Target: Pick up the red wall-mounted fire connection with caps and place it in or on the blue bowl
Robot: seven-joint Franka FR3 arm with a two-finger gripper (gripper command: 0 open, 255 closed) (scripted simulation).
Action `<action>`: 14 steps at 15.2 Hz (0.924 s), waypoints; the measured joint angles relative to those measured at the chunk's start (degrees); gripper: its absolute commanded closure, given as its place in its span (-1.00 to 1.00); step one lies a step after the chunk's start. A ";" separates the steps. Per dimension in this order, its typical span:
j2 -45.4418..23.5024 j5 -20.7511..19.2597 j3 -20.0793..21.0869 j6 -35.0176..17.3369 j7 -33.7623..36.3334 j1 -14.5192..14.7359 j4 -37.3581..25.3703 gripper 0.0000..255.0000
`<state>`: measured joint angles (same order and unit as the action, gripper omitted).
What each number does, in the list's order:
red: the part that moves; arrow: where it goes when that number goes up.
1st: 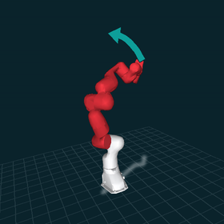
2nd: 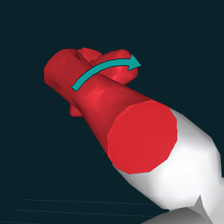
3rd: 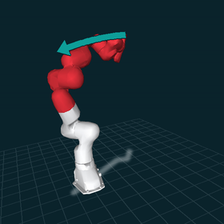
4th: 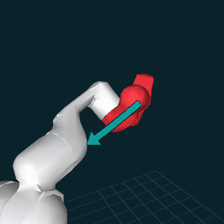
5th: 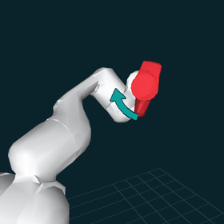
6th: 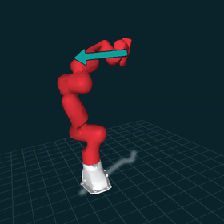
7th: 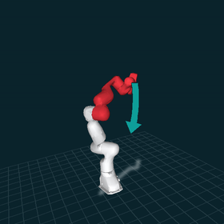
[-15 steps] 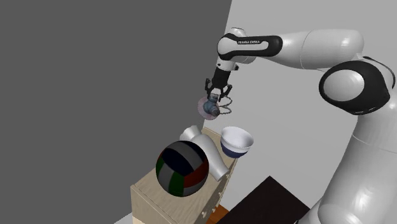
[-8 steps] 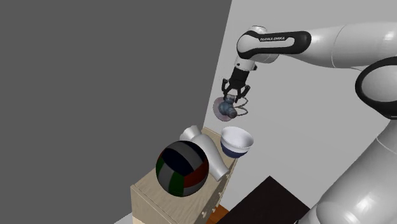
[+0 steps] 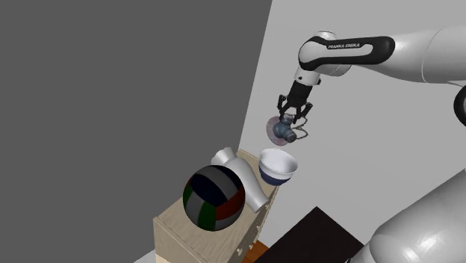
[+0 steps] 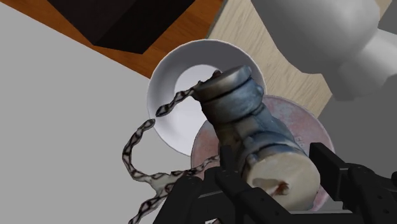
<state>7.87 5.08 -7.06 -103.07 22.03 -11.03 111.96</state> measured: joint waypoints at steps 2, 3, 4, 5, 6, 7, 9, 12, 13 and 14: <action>0.41 -0.02 0.02 -1.56 -0.13 0.00 2.00 1.00; 0.33 0.01 -0.01 -2.32 -0.25 -0.02 2.69 1.00; 0.29 0.03 -0.03 -3.05 -0.36 -0.03 3.39 1.00; 0.15 0.06 -0.07 -3.87 -0.51 -0.06 4.08 1.00; -0.05 0.10 -0.09 -4.51 -0.61 -0.07 4.54 1.00; -0.23 0.15 -0.09 -5.22 -0.69 -0.06 5.07 1.00; -0.59 0.26 -0.04 -6.88 -0.77 0.00 6.38 1.00; -0.99 0.38 -0.07 -9.02 -1.05 -0.01 8.13 1.00; -1.21 0.45 -0.06 -9.84 -1.12 0.01 8.73 1.00; -1.27 0.49 -0.10 -10.45 -1.25 -0.02 9.29 1.00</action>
<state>6.60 5.57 -7.16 -113.52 20.77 -11.05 121.25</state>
